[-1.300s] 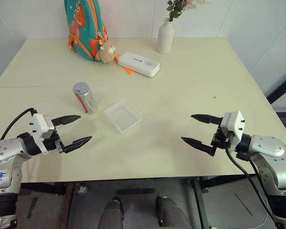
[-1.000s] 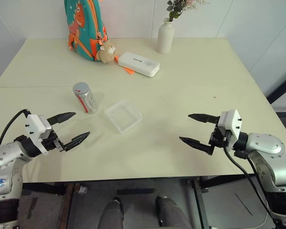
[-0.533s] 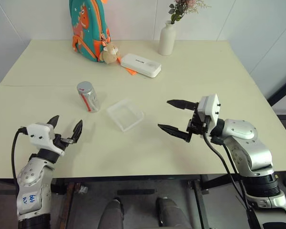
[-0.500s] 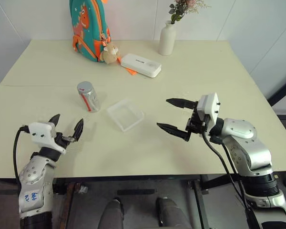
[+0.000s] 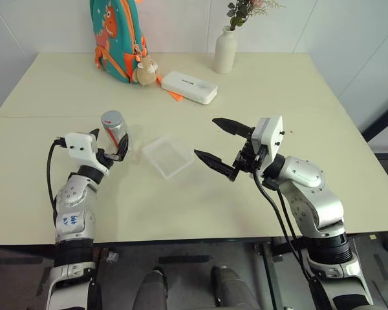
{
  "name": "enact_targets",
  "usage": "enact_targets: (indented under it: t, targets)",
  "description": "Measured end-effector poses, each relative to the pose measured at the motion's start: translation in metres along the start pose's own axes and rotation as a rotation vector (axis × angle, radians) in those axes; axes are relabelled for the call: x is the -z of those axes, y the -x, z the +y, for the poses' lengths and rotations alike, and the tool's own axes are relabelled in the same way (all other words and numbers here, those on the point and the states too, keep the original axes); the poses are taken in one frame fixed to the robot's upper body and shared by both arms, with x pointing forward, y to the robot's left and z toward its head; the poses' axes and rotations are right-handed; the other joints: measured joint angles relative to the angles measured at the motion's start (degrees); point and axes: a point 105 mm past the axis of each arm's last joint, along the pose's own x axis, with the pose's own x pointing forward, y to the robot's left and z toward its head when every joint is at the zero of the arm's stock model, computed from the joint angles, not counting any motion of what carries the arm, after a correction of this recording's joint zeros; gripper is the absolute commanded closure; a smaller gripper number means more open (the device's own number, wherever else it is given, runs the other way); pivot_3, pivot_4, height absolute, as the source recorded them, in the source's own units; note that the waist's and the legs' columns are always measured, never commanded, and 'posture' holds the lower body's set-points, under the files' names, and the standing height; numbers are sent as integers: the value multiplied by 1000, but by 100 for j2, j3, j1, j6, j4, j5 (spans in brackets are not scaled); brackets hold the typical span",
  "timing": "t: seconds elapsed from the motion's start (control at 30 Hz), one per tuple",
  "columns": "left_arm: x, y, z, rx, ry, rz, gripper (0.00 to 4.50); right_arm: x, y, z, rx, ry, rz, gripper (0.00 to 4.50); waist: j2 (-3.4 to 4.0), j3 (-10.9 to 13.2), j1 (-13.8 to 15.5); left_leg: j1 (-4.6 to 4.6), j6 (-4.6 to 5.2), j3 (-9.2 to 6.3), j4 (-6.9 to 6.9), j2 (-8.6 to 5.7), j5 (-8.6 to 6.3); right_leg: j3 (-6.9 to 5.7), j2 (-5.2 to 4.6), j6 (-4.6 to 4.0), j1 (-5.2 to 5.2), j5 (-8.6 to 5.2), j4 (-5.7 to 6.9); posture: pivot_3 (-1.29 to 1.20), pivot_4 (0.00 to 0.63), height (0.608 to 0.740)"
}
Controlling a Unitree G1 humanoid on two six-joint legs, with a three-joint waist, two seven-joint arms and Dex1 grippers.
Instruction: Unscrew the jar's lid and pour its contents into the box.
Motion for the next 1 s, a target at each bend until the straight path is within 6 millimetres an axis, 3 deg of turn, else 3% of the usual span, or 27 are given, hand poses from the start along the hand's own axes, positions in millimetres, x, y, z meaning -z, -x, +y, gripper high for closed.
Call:
enact_targets:
  t: [0.3,0.43,0.63,0.73,0.83,1.0]
  targets:
    - [1,-29,3,52,-42,18,14,-2,2,-1,45,10,-5,0,0,0,-5,0,-1,0,-5,0,0,-1,1,1,-2,0,-2,0,150,740]
    - [6,-34,5,53,-42,38,791,-1,3,-1,60,15,-2,0,0,0,-3,-1,-1,0,-4,0,0,-2,0,2,-1,-1,-2,0,150,740]
    - [10,-34,3,59,-47,55,2562,0,5,-1,68,12,1,0,0,0,-4,-1,-1,0,-4,0,0,-2,0,2,-2,-1,-1,0,150,740]
    - [10,-32,3,60,-47,47,2564,0,5,-1,70,12,1,0,0,0,-5,-1,-1,0,-5,0,0,-2,1,2,-2,-1,-1,0,150,740]
    - [-2,-27,1,88,-13,-14,2564,1,6,-1,72,9,1,0,0,0,-7,-2,-1,0,-7,1,0,-2,1,2,-2,-1,-2,0,150,740]
    - [-46,-9,-21,264,11,-153,2564,-12,-1,-7,109,-48,-52,0,0,0,-19,-1,-4,0,-12,3,2,-1,0,1,-3,-1,2,0,150,740]
